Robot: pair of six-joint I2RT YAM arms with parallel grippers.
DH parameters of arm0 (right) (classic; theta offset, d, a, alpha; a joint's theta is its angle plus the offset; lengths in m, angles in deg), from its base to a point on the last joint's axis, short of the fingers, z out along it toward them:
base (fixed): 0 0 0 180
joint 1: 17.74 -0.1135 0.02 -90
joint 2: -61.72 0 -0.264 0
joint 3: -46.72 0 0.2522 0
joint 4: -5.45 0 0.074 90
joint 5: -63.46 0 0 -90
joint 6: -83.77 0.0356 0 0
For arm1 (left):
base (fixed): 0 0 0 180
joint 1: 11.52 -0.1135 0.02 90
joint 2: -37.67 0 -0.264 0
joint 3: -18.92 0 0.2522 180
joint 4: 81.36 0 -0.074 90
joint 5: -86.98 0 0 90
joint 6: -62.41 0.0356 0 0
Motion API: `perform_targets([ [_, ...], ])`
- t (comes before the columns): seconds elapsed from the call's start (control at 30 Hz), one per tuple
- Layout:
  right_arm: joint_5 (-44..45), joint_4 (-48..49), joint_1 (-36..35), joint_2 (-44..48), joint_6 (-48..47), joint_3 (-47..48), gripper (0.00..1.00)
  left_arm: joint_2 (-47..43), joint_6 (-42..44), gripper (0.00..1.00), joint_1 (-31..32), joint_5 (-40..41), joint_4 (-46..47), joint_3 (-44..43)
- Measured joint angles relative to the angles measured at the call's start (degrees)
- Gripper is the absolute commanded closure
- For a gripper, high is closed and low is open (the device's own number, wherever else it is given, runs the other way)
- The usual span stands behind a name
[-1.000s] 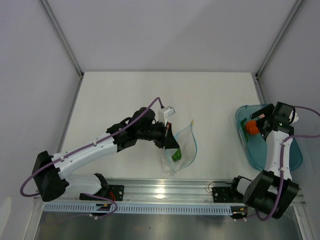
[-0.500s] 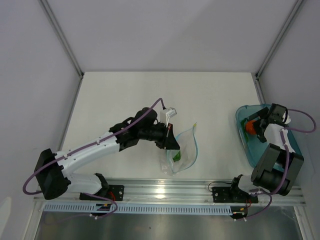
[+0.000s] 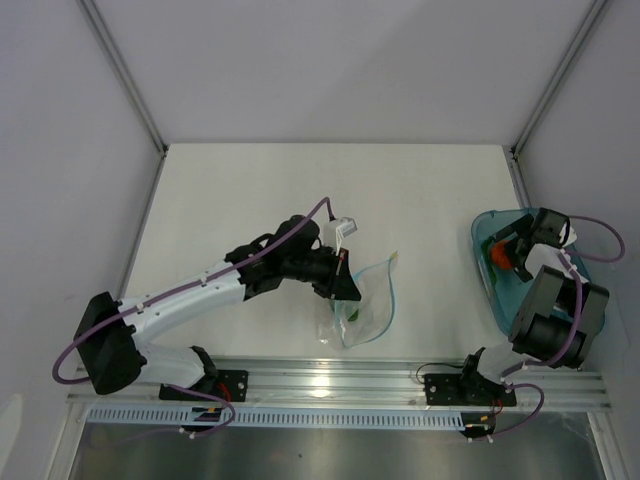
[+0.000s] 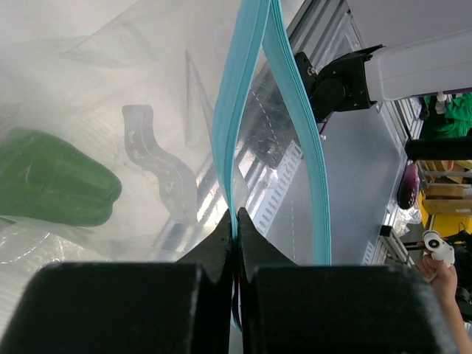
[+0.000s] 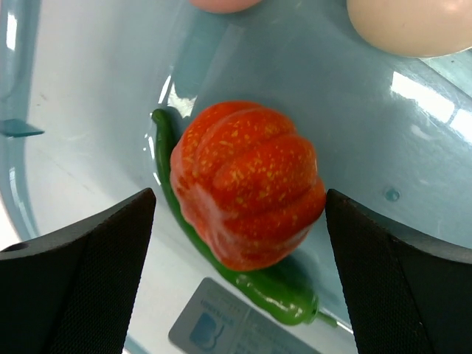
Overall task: Place the food in the zip-top bag and seal the zipper
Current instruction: Pick up the fake vegetable from the bin.
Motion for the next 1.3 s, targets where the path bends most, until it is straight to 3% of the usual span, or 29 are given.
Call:
perform_targets([
  [0.23,0.0,3.7,0.0,-2.1,-0.7,-1.3,0.10,0.5,0.0,0.99,0.0,-0.8,-0.4,-0.4],
  [0.5,-0.7,8.1,0.0,-2.3,-1.7,-2.2,0.31,1.0,0.1,0.99,0.0,-0.8,-0.6,-0.7],
  [0.73,-3.2,12.9,0.0,-2.4,-1.7,-2.5,0.70,1.1,0.1,1.00,0.0,-0.8,-0.7,-0.7],
  [0.87,-3.3,13.4,0.0,-2.4,-1.7,-2.8,0.82,1.1,0.1,0.99,0.0,-0.8,-0.9,-0.7],
  [1.1,-2.9,8.1,0.0,1.3,-1.8,-3.0,0.86,0.9,0.0,0.99,0.0,-0.8,-0.9,-0.7],
  [1.3,-2.4,-2.2,0.0,13.4,-1.8,-2.1,0.85,-0.7,0.0,0.99,0.0,-0.7,-0.8,-0.7],
])
